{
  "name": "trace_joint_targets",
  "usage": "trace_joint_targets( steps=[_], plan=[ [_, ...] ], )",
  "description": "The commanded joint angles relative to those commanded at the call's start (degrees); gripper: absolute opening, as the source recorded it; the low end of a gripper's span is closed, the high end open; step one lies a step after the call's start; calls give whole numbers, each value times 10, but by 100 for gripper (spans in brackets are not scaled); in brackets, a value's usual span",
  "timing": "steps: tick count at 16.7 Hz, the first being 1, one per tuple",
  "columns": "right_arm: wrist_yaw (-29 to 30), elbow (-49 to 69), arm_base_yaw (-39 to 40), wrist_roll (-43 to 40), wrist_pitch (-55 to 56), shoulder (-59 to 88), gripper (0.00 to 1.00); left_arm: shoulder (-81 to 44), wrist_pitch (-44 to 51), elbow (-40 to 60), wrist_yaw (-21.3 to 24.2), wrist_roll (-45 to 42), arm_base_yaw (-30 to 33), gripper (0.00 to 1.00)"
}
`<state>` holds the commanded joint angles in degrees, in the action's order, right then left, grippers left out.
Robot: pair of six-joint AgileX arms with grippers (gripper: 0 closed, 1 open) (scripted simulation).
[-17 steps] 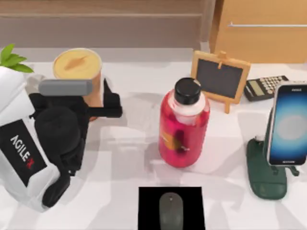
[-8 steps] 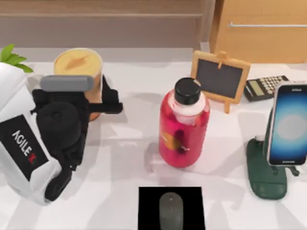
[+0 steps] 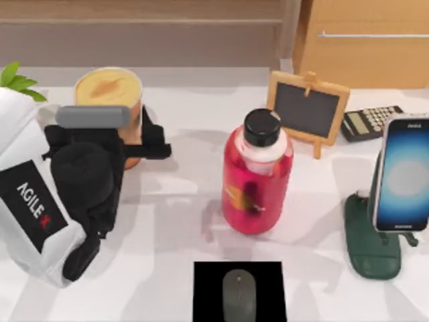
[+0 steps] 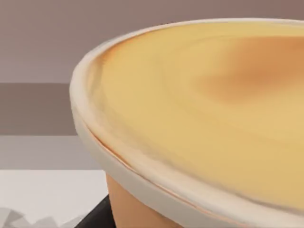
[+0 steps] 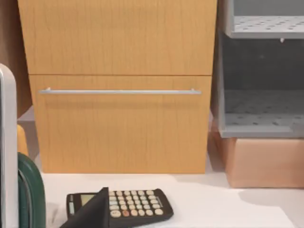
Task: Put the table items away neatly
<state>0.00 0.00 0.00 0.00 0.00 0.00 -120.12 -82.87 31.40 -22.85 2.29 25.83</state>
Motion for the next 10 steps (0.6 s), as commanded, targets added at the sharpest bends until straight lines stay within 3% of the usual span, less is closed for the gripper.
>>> trace_joint_targets(
  steps=[2,3,10],
  plan=[
    [0,0,0,0,0,0,100,0,0,0,0,0,0,2],
    [0,0,0,0,0,0,100,0,0,0,0,0,0,0],
    [0,0,0,0,0,0,100,0,0,0,0,0,0,0]
  ],
)
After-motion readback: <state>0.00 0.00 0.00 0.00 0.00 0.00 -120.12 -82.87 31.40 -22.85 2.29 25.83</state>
